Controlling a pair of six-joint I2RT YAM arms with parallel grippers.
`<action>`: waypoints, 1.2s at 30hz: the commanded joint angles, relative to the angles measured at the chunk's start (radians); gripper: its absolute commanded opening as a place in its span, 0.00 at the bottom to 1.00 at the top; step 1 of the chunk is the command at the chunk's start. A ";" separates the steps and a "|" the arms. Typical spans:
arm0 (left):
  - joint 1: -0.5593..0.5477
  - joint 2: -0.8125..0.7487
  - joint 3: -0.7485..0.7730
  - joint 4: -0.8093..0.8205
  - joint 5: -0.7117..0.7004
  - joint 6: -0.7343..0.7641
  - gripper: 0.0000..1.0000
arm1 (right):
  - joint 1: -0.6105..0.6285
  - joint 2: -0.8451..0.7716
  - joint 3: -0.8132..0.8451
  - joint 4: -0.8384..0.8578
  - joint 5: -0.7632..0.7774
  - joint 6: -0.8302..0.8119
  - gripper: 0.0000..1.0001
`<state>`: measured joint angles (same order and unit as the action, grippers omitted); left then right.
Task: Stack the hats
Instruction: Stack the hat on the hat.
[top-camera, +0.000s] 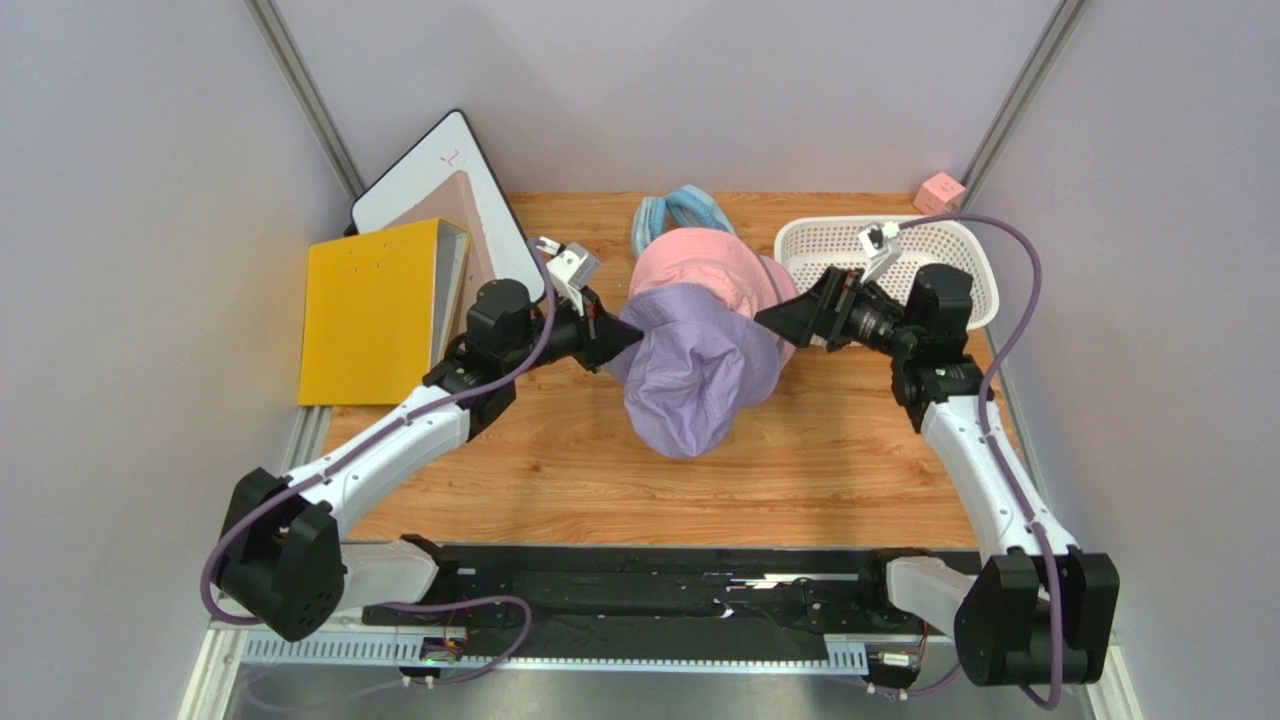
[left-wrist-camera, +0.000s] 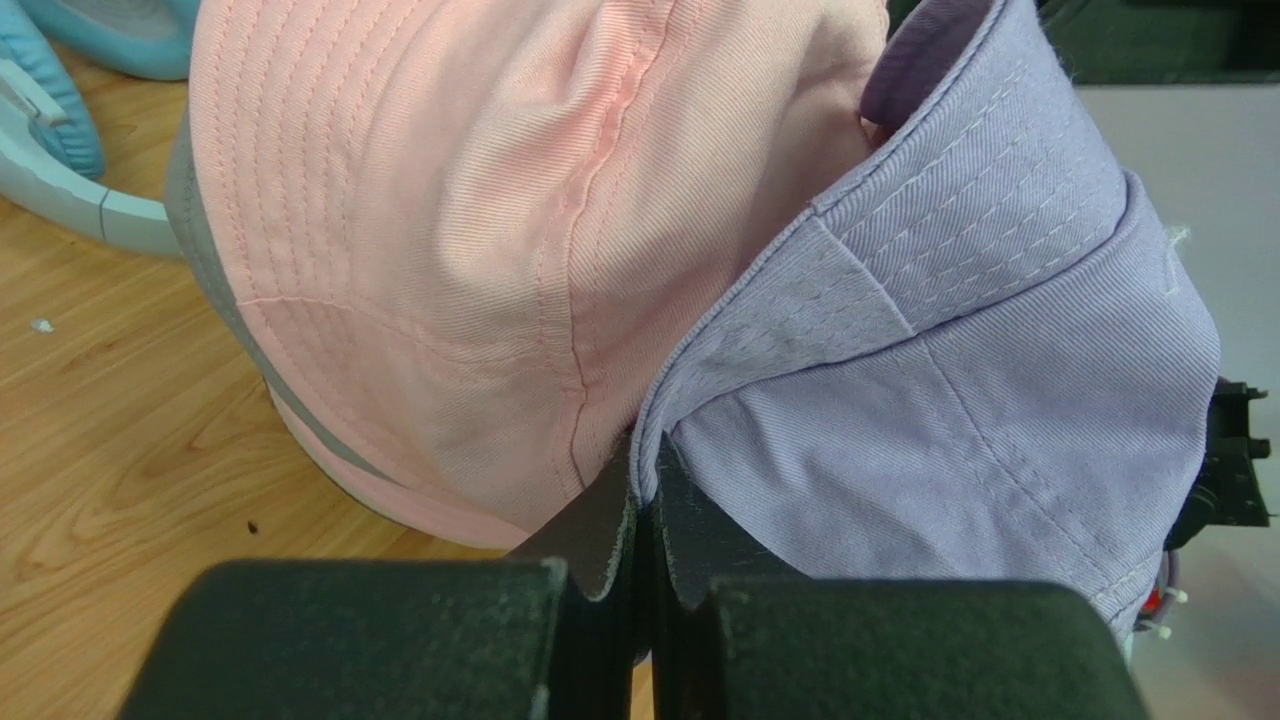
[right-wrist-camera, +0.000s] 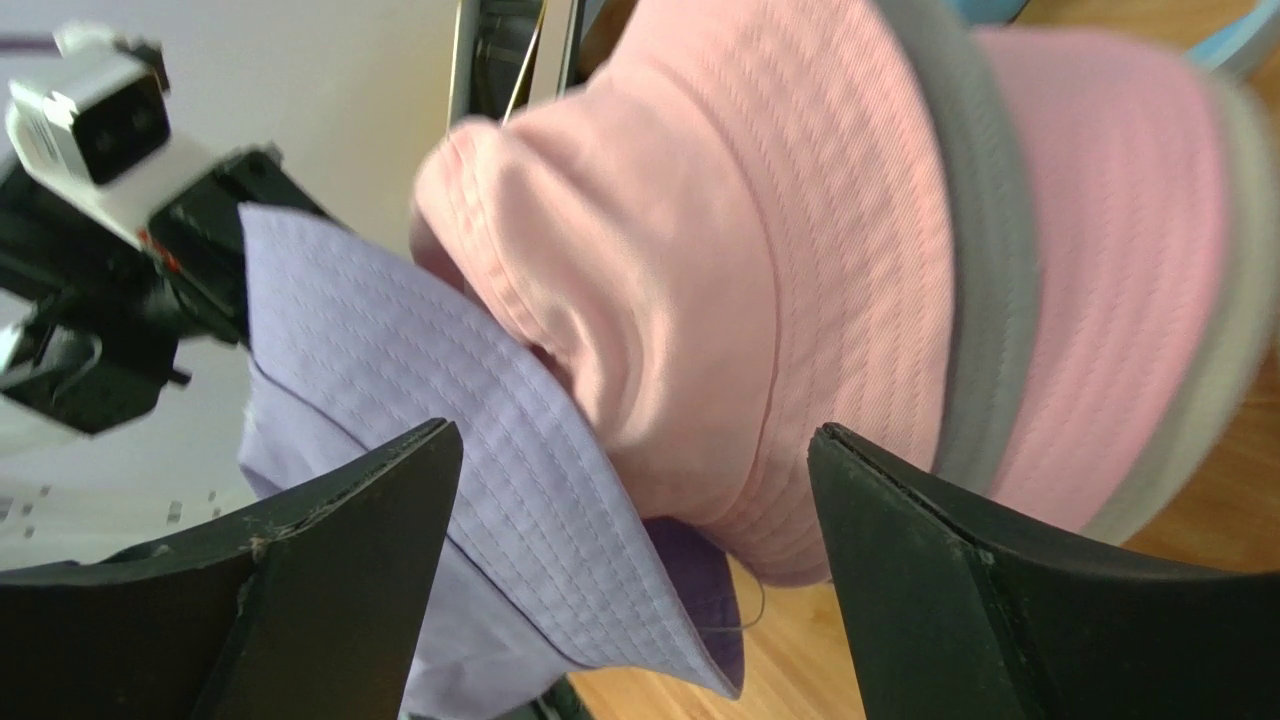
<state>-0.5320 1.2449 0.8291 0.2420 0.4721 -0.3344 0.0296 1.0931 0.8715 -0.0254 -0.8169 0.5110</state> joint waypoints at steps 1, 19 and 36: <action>0.015 0.014 0.005 0.077 0.016 -0.022 0.00 | 0.000 0.014 -0.043 0.173 -0.202 -0.055 0.92; 0.024 -0.001 0.013 0.066 0.008 -0.031 0.00 | 0.020 0.036 -0.068 0.032 -0.315 -0.131 0.74; 0.026 -0.133 0.065 -0.104 -0.012 -0.052 0.00 | 0.026 -0.134 0.053 -0.229 -0.137 -0.098 0.00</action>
<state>-0.5144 1.1690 0.8295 0.1883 0.4713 -0.3733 0.0521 0.9779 0.8307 -0.2298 -1.0103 0.3801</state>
